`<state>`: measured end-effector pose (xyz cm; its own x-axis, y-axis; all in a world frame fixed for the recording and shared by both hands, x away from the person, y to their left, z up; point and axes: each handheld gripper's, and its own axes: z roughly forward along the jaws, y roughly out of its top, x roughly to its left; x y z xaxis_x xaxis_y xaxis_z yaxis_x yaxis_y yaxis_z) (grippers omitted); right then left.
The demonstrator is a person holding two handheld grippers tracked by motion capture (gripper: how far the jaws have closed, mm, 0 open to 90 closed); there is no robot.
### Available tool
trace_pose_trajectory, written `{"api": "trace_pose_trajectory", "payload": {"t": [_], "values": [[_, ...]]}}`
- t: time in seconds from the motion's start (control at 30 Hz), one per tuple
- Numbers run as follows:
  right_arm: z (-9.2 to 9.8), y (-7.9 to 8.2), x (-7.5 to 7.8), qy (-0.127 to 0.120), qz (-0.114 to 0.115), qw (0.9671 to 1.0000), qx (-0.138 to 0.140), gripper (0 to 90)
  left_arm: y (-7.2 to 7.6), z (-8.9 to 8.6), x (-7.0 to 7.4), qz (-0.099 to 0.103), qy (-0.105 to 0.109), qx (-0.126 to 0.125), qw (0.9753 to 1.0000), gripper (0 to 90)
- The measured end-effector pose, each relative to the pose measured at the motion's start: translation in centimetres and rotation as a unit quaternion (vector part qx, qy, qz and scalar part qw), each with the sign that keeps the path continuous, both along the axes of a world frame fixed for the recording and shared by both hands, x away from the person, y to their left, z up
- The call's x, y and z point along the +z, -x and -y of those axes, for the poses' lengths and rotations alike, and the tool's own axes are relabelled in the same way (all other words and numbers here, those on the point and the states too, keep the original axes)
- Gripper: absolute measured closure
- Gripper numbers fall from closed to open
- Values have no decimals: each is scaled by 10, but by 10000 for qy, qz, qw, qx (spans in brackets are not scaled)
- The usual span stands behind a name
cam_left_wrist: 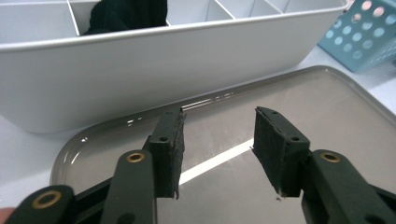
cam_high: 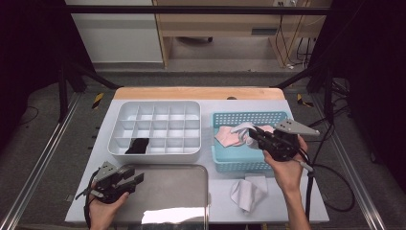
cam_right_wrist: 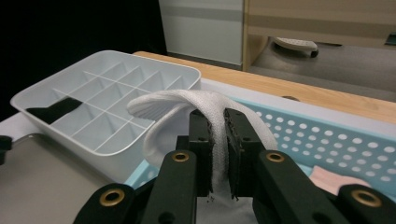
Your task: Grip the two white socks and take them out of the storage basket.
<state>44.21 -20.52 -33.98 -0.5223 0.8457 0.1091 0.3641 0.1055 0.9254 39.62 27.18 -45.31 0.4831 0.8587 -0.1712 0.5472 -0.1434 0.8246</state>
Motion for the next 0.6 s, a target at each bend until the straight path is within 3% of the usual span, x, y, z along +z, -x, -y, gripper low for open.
{"api": "trace_pose_trajectory", "payload": {"t": [0.37,0.6], "values": [[13,44,-16,-168,4,9997,149,820,1,0,1,10,14,-1,10000,553],[24,67,-37,-225,-200,9994,168,818,5,1,6,110,56,-12,9999,546]]}}
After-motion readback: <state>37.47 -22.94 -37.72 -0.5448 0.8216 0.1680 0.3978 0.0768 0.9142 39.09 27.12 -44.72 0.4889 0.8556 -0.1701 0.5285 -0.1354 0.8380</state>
